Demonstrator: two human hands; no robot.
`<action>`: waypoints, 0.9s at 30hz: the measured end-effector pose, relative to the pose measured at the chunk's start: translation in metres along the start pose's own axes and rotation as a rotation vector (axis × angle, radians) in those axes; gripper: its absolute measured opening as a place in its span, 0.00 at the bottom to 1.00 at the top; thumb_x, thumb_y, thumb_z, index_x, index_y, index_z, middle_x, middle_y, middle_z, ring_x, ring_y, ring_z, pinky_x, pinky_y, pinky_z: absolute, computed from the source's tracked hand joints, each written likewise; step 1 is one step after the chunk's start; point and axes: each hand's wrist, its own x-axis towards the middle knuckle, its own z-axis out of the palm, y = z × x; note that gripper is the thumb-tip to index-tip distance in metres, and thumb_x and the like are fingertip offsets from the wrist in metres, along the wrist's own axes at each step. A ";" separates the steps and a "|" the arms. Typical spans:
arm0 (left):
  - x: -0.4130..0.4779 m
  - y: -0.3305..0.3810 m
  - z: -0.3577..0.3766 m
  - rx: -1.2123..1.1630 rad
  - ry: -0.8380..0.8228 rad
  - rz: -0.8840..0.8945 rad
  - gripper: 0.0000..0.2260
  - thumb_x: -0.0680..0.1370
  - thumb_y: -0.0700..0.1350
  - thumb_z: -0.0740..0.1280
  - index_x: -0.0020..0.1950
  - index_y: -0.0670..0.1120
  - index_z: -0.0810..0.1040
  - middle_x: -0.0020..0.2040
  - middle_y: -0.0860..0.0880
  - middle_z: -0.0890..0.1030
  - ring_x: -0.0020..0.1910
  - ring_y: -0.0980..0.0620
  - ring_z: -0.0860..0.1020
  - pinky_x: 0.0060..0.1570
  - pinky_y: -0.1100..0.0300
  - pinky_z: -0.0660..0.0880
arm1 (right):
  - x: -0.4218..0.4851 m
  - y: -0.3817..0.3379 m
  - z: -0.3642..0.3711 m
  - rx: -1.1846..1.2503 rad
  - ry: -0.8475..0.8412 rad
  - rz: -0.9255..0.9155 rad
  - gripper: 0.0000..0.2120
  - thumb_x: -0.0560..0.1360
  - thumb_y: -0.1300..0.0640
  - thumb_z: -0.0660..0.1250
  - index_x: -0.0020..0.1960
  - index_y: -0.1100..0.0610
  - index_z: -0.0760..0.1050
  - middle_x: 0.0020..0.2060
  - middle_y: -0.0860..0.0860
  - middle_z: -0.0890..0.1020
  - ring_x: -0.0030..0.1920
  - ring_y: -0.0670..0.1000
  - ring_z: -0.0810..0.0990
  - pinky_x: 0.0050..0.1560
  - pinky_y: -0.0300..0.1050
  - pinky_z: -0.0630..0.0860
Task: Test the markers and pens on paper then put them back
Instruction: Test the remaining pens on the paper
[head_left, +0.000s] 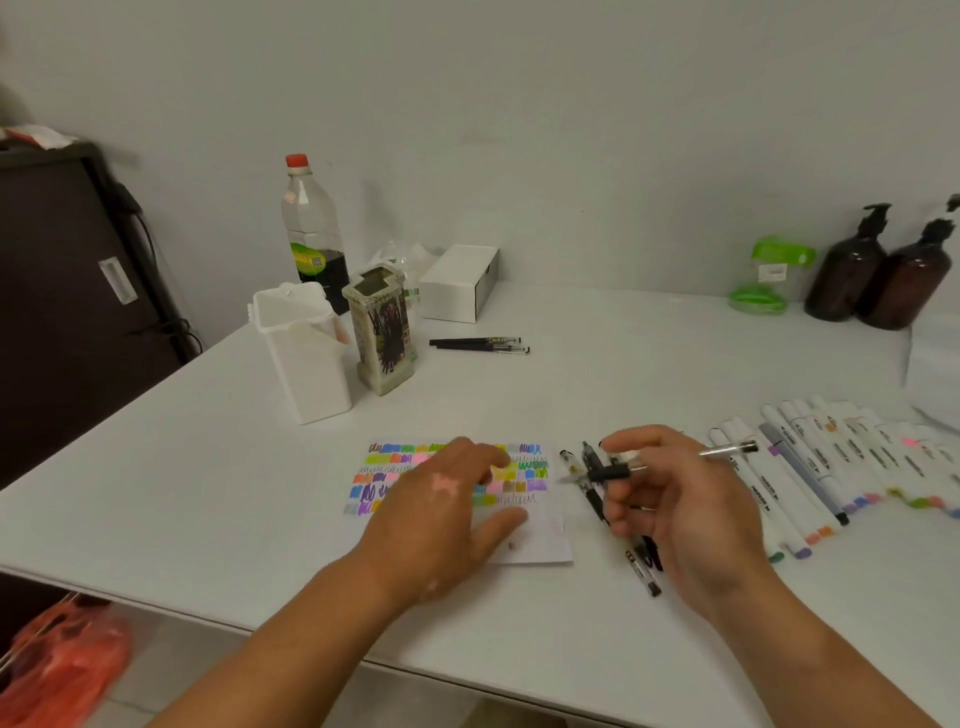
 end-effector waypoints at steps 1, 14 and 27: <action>0.004 -0.005 0.001 0.026 0.021 -0.022 0.23 0.76 0.64 0.66 0.69 0.57 0.72 0.58 0.59 0.74 0.55 0.59 0.75 0.55 0.64 0.72 | 0.003 0.001 -0.001 0.012 0.015 0.021 0.13 0.72 0.57 0.62 0.41 0.58 0.85 0.31 0.61 0.81 0.30 0.58 0.81 0.27 0.45 0.77; -0.004 -0.019 0.023 0.149 -0.066 -0.010 0.30 0.72 0.74 0.59 0.69 0.62 0.73 0.62 0.59 0.70 0.60 0.56 0.71 0.62 0.57 0.70 | 0.023 0.025 0.016 -0.777 -0.082 -0.121 0.08 0.72 0.59 0.73 0.36 0.48 0.81 0.32 0.45 0.84 0.31 0.43 0.80 0.33 0.40 0.75; -0.004 -0.019 0.025 0.168 -0.054 -0.025 0.30 0.72 0.75 0.57 0.69 0.62 0.72 0.62 0.59 0.70 0.59 0.56 0.71 0.61 0.57 0.70 | 0.025 0.030 0.019 -0.875 -0.085 -0.114 0.06 0.71 0.57 0.74 0.37 0.50 0.81 0.32 0.45 0.84 0.33 0.44 0.81 0.34 0.42 0.78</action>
